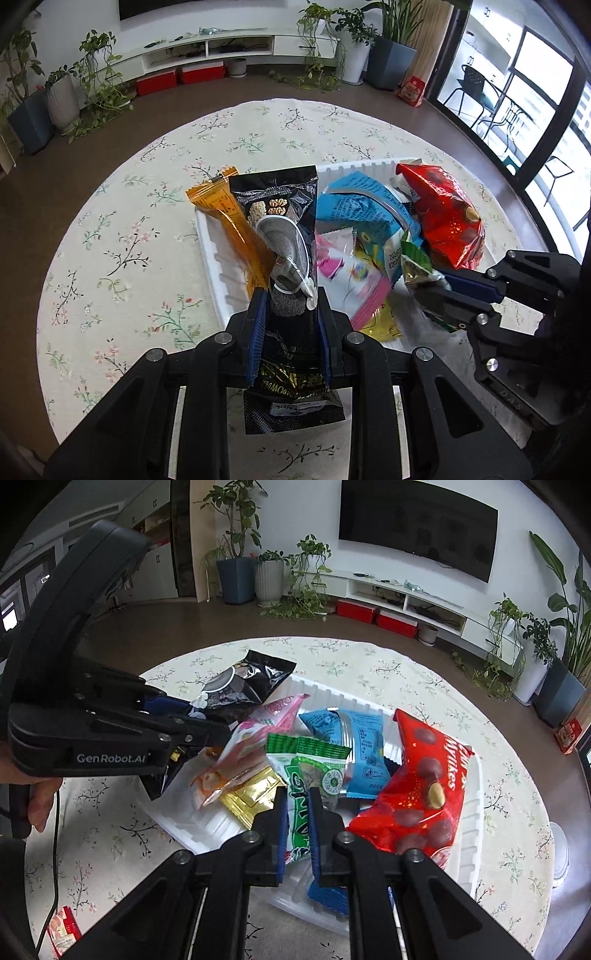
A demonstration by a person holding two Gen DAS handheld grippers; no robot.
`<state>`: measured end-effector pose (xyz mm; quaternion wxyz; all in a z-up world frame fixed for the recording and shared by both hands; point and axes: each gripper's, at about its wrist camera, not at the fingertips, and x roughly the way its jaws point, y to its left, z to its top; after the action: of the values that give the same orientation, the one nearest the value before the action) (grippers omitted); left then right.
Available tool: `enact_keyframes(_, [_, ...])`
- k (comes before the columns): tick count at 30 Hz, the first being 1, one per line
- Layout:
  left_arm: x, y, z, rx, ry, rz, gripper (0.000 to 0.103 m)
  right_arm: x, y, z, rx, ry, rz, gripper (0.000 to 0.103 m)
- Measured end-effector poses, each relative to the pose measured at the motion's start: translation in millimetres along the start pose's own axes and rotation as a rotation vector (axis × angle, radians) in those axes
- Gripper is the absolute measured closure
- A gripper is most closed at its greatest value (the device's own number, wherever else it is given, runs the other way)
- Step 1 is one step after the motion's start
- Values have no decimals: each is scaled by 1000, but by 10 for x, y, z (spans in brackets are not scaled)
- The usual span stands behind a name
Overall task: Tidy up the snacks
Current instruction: 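Carry both packets over the white tray and open both tools to release, then move both tools back toward the last packets on the cloth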
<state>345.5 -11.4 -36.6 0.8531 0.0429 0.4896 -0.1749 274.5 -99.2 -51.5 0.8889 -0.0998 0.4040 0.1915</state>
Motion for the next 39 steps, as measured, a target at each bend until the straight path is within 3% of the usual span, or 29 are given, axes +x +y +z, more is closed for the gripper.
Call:
enact_keyframes(11, [143,13,-24,-13,-10,33,76,94,78,-29,-21,42,-33,88])
enact_keyframes(15, [91,7,-22,-24,-40,29,48,29,86,-32,-17,31,-31,88])
enact_keyframes(17, [69,13,-26,-29,-48,24,47,1,99,-23,-30,27,-34,81])
enact_keyframes(19, [56,14,-41,-30,-48,26,47,-21,120,-23,-37,25,-35,65])
enact_keyframes(27, [-118,34,-185,-50,-72,12,42,-154,125,-17,-38,-9,-34,63])
enact_keyframes(30, [-273,-17,-267,-55,-95,5,32,-257,119,-25,-39,-36,-40,53])
enact_keyframes(34, [-548,-54,-401,-51,-152,5,0,-482,92,-86,-18,-107,-36,28])
enact_keyframes(36, [-734,-102,-488,-41,-193,17,0,-602,51,-134,0,-146,-41,22])
enact_keyframes(39, [-1008,-136,-587,-32,-259,32,0,-778,-32,-217,37,-184,-49,21])
